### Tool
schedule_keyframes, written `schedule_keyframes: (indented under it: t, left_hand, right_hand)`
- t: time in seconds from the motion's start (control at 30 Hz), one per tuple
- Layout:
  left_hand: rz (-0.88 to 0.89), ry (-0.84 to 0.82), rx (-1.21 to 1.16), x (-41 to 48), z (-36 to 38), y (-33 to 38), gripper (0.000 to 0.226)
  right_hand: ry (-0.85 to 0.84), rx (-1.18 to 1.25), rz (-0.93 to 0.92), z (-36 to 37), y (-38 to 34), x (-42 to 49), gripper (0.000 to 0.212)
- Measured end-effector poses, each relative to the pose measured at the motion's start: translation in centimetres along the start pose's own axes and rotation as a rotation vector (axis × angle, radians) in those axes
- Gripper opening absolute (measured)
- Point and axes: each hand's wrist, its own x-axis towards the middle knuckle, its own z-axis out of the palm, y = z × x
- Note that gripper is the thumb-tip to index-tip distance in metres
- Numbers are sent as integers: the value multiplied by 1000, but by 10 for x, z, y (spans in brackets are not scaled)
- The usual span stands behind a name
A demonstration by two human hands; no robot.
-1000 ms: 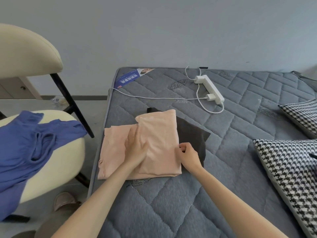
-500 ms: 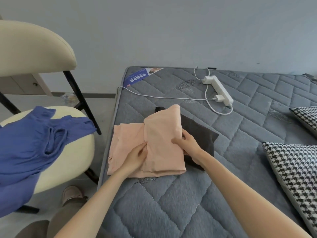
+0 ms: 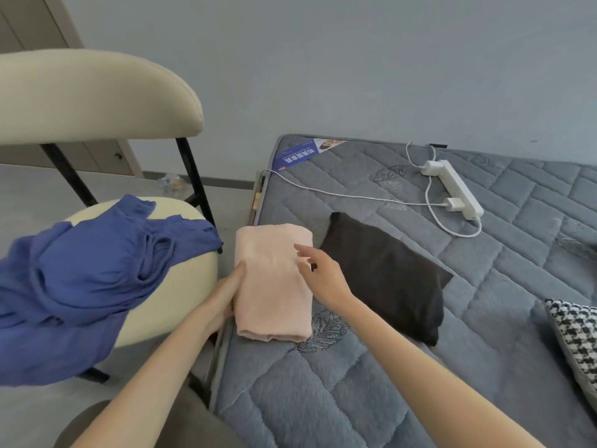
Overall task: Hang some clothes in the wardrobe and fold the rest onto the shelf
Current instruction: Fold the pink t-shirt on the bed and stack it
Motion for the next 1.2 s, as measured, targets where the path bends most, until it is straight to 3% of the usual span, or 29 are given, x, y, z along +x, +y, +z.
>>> schedule_keyframes:
  t: [0.13, 0.23, 0.4, 0.6, 0.77, 0.9, 1.03, 1.13, 1.2]
  left_hand:
    - [194, 90, 273, -8, 14, -1, 33]
    - [337, 86, 322, -9, 21, 8, 37]
    - [405, 10, 324, 1, 18, 11, 40]
    - [145, 31, 176, 17, 9, 28, 45]
    - [198, 61, 295, 22, 28, 48, 44]
    - [262, -170, 226, 18, 44, 57, 44]
    - [190, -304, 97, 10, 66, 64, 38]
    - [109, -263, 56, 19, 63, 56, 45]
    - [99, -131, 157, 26, 51, 43, 42]
  right_hand:
    - [-327, -294, -14, 24, 28, -22, 53]
    - [-399, -319, 14, 31, 39, -32, 56]
    - [-352, -294, -4, 28, 45, -35, 55]
    - [-293, -245, 5, 18, 49, -27, 45]
    - [-164, -85, 59, 9, 48, -19, 30]
    - [49, 17, 128, 0, 49, -16, 28]
    - [270, 217, 225, -10, 49, -15, 30]
    - [304, 258, 254, -13, 51, -15, 30]
    - [285, 240, 262, -12, 51, -16, 30]
